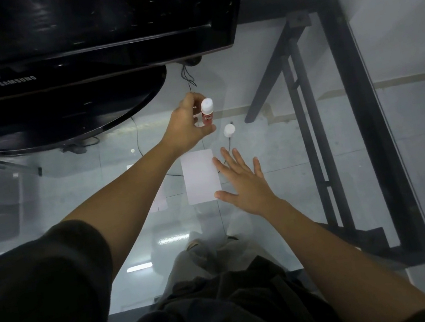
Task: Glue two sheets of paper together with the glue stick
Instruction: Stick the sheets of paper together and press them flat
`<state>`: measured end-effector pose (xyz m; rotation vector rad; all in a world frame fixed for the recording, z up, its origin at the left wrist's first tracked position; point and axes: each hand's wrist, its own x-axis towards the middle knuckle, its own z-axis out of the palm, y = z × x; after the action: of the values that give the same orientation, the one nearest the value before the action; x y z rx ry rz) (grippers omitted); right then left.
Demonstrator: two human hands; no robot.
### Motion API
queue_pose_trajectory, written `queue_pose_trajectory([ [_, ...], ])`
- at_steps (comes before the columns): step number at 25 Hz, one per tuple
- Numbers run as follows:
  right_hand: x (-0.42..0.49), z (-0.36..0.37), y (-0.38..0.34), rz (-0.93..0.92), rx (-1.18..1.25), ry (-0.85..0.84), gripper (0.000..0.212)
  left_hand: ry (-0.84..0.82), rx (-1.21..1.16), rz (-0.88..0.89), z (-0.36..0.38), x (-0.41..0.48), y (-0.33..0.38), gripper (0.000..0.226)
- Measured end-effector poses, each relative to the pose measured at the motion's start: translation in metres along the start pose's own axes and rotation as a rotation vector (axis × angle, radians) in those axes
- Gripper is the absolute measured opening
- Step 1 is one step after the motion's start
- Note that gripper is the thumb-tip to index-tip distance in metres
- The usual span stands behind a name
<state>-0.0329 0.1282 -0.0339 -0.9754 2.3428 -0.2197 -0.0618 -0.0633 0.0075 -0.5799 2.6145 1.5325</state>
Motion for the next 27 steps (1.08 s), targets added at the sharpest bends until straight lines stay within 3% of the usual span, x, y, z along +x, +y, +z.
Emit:
queue_pose_trajectory([
  [2,-0.001,-0.001,0.0,-0.003,0.018,0.001,0.077,0.026,-0.022,-0.018,-0.003,-0.01,-0.005,0.054],
  [5,-0.003,-0.002,0.0,-0.013,0.076,0.003,0.076,0.064,0.107,0.003,-0.013,-0.037,-0.023,0.041],
  [10,-0.005,-0.006,-0.003,-0.011,0.098,0.007,0.076,-0.101,0.421,-0.064,-0.011,-0.077,-0.046,0.056],
  [17,-0.005,-0.01,-0.01,0.038,0.098,0.045,0.081,-0.085,0.309,-0.137,-0.003,-0.082,-0.034,0.023],
  [20,-0.003,-0.012,-0.017,0.04,0.141,0.097,0.077,-0.007,0.109,-0.174,-0.002,-0.089,-0.026,0.028],
  [22,-0.004,-0.013,-0.025,0.041,0.332,0.167,0.066,0.074,-0.067,-0.225,-0.004,-0.095,-0.022,0.037],
  [25,-0.007,-0.02,-0.04,0.129,0.768,0.291,0.032,0.118,-0.108,-0.203,-0.01,-0.101,-0.015,0.04],
  [27,-0.008,-0.027,-0.046,0.2,0.825,0.408,0.015,0.129,-0.133,-0.151,-0.014,-0.104,-0.009,0.036],
])
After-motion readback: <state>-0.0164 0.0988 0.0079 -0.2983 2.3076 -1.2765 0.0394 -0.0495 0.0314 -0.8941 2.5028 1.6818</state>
